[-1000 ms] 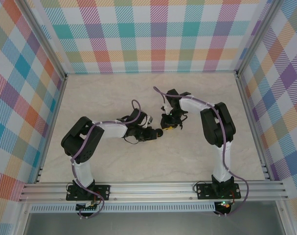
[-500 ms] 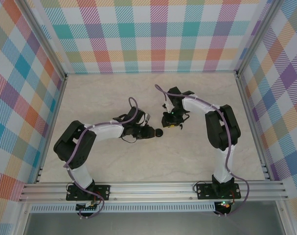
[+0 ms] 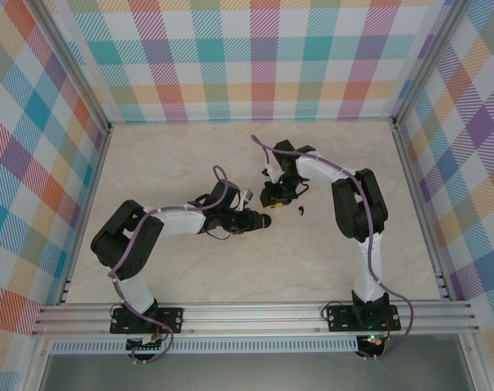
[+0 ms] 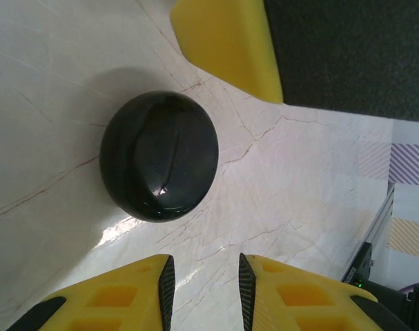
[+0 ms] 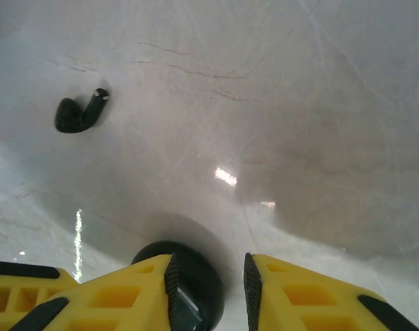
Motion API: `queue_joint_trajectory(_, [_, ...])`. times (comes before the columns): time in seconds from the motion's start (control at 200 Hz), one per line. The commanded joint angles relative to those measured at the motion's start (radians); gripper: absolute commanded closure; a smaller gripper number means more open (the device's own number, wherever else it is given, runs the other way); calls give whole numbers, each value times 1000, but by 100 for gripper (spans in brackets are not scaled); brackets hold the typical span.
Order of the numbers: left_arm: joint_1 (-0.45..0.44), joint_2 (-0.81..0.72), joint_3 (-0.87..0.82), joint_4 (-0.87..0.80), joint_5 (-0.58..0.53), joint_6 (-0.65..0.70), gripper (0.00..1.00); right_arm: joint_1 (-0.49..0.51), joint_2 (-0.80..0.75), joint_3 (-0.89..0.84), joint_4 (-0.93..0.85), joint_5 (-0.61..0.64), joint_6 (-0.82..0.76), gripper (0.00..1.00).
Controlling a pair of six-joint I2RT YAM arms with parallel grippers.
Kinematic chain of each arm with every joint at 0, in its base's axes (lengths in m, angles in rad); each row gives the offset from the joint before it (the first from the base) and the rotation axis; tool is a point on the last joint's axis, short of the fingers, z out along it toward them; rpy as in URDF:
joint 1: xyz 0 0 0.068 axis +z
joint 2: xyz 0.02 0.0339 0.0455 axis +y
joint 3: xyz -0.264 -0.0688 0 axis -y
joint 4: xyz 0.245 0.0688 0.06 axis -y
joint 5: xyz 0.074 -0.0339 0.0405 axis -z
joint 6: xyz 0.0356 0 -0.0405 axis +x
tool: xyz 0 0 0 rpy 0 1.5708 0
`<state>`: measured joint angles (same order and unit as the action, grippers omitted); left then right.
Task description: Insert wireless bluetooth earbuds into charging case
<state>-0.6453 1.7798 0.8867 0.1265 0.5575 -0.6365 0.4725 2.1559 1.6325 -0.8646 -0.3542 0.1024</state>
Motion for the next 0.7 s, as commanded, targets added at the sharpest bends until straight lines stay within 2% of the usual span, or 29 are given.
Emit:
queue_joint_trajectory(0.0, [-8, 33, -3, 76, 60, -36, 69, 9, 35, 46, -53, 10, -20, 67])
queue_joint_trajectory(0.295, [-11, 97, 15, 108, 65, -53, 73, 24, 46, 44, -80, 50, -30, 68])
queue_joint_trajectory(0.545, [-11, 75, 31, -12, -55, 4, 75, 27, 6, -3, -93, 94, -38, 67])
queue_joint_trajectory(0.695, [-11, 64, 38, -44, -86, 19, 76, 27, -17, -22, -97, 111, -36, 67])
